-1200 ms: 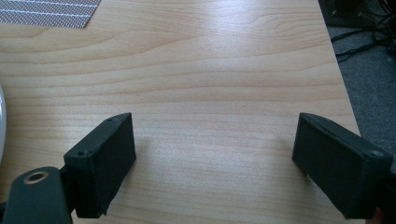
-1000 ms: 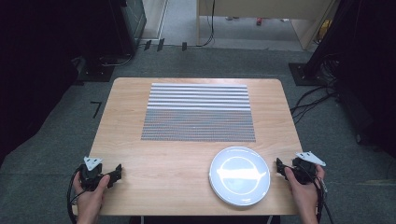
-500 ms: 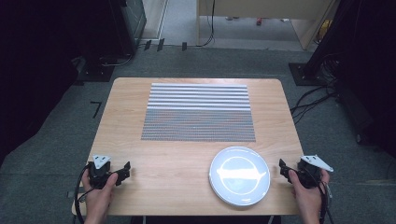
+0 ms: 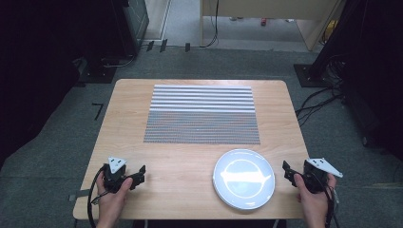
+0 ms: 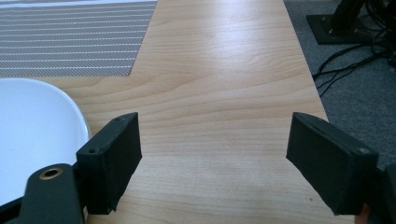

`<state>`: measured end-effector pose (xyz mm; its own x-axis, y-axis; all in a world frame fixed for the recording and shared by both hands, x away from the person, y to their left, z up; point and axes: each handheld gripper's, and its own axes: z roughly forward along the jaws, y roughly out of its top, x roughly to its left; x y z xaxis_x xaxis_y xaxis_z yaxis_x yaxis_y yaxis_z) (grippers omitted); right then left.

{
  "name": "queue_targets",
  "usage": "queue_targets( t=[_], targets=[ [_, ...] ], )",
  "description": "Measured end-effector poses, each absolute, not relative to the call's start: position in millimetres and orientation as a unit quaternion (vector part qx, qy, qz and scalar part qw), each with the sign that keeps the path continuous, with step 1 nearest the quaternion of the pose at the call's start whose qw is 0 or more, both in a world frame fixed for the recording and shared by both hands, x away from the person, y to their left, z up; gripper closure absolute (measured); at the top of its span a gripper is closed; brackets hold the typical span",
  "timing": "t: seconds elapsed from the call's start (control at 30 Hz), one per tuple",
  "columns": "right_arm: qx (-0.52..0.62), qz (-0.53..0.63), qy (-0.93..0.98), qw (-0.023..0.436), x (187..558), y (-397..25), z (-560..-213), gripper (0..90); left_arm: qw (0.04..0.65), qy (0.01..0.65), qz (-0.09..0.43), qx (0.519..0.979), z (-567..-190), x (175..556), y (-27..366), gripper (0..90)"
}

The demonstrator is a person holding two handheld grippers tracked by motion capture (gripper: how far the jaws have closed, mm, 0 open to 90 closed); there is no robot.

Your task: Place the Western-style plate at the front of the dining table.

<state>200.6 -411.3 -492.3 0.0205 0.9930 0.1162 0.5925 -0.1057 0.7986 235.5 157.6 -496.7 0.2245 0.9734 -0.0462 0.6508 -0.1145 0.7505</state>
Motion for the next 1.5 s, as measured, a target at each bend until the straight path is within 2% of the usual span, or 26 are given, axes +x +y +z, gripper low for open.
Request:
queue_targets(
  t=[0.47, 0.63, 1.0, 1.17, 1.5],
  targets=[
    [0.648, 0.361, 0.608, 0.282, 196, -408, -487, 17.4, 0.345, 0.554, 0.229, 0.722, -493, 235, 130, 14.3],
    [0.653, 0.371, 0.604, 0.267, 190, -409, -487, 17.5, 0.354, 0.545, 0.225, 0.726, -489, 235, 118, 14.4],
    [0.648, 0.367, 0.605, 0.280, 188, -400, -482, 14.4, 0.371, 0.531, 0.214, 0.731, -480, 240, 89, 14.4],
    [0.643, 0.370, 0.607, 0.284, 190, -395, -481, 15.6, 0.384, 0.518, 0.211, 0.735, -473, 243, 68, 14.3],
    [0.646, 0.367, 0.602, 0.294, 192, -390, -479, 23.7, 0.386, 0.502, 0.203, 0.747, -474, 245, 39, 14.3]
  ],
)
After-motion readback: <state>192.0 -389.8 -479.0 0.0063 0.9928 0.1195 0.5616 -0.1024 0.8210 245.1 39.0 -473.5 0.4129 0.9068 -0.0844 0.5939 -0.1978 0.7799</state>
